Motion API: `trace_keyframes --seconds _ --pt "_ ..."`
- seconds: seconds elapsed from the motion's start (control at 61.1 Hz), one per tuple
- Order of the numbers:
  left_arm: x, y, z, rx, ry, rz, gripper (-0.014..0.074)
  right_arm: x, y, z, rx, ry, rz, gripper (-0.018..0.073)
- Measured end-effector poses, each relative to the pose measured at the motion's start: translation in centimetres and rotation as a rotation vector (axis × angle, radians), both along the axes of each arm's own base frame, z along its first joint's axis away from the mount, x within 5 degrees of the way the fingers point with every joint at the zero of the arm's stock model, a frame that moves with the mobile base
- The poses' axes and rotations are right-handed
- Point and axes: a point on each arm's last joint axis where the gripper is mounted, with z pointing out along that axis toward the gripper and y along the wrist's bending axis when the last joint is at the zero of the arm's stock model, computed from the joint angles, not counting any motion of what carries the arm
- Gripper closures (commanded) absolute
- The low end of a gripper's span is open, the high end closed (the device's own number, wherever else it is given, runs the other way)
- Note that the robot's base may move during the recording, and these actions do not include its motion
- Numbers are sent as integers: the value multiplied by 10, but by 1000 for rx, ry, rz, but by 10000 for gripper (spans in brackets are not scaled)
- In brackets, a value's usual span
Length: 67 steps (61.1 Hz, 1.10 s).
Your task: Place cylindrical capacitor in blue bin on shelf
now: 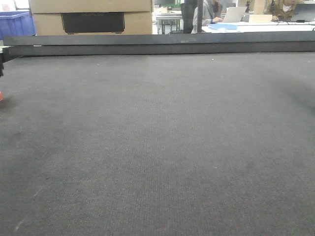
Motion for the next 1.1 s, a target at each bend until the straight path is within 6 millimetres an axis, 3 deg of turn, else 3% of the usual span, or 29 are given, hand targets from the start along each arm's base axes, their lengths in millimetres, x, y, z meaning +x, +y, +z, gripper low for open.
trace_keyframes --seconds 0.294,0.54,0.638,0.752,0.883,0.998,1.096 --pt "35 9 -15 -2 6 19 -5 0 0 -2 0 18 0 616" --pt "40 8 -22 -1 23 14 20 0 0 -2 1 20 0 616" --pt "41 8 -26 0 28 15 148 0 0 -3 1 29 1 616" --pt "42 8 -24 2 16 16 433 0 0 -5 2 64 2 616" --pt "45 8 -21 0 17 13 698 0 0 -7 2 78 2 616" --pt "44 6 -10 -19 73 -4 707 0 0 -8 2 87 2 616" --pt "40 3 18 -25 94 -34 707 -1 1 -11 3 127 4 616"
